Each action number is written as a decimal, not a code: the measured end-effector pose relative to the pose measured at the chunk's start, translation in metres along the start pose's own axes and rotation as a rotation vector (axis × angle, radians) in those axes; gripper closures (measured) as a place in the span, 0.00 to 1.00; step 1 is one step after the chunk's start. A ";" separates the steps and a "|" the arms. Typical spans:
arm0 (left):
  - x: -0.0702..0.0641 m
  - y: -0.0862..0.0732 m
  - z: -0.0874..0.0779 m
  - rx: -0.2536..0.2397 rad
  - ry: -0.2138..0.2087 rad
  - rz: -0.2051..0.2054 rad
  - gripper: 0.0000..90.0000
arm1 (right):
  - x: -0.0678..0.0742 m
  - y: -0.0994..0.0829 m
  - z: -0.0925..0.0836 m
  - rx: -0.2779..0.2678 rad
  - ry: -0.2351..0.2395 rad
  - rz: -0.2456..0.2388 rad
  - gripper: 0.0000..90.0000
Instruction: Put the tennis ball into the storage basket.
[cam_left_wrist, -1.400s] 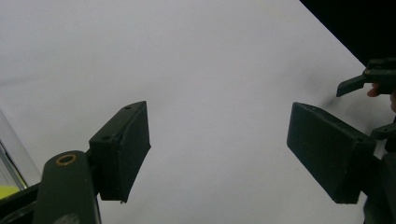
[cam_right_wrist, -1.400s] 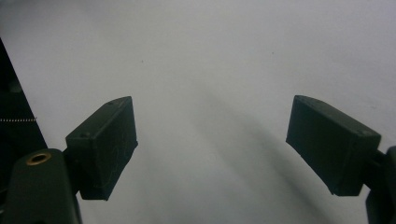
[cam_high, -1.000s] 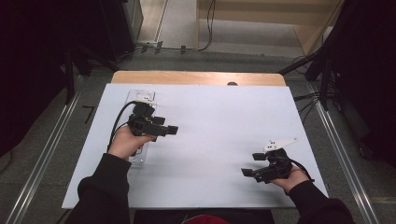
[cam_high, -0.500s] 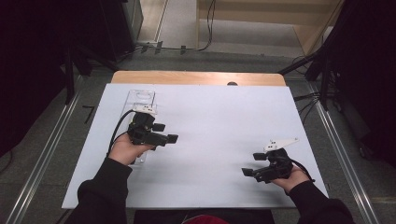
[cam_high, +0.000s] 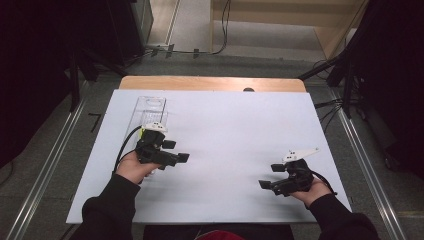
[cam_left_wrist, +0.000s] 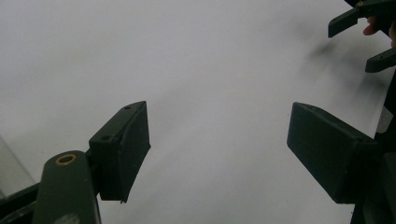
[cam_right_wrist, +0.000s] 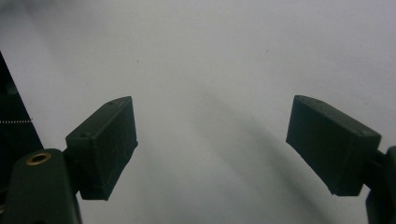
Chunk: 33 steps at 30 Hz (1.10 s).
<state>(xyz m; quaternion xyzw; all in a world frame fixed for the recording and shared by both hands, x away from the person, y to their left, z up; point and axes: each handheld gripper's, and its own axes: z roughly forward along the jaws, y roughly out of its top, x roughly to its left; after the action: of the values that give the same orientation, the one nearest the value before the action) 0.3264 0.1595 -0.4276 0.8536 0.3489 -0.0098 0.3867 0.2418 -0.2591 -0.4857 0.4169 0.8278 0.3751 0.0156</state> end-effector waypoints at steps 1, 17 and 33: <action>0.000 -0.002 0.000 -0.005 -0.002 -0.001 0.24 | 0.000 0.000 0.000 0.000 0.000 -0.001 0.16; -0.004 -0.020 -0.003 -0.011 0.020 0.014 0.24 | 0.000 0.000 0.001 0.002 -0.003 0.002 0.16; -0.006 -0.036 -0.007 -0.019 0.021 0.023 0.24 | -0.001 0.000 0.001 0.003 -0.006 0.006 0.16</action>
<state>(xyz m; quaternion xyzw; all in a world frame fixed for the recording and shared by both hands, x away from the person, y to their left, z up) 0.2983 0.1771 -0.4451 0.8539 0.3433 0.0070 0.3910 0.2425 -0.2587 -0.4868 0.4204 0.8271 0.3728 0.0162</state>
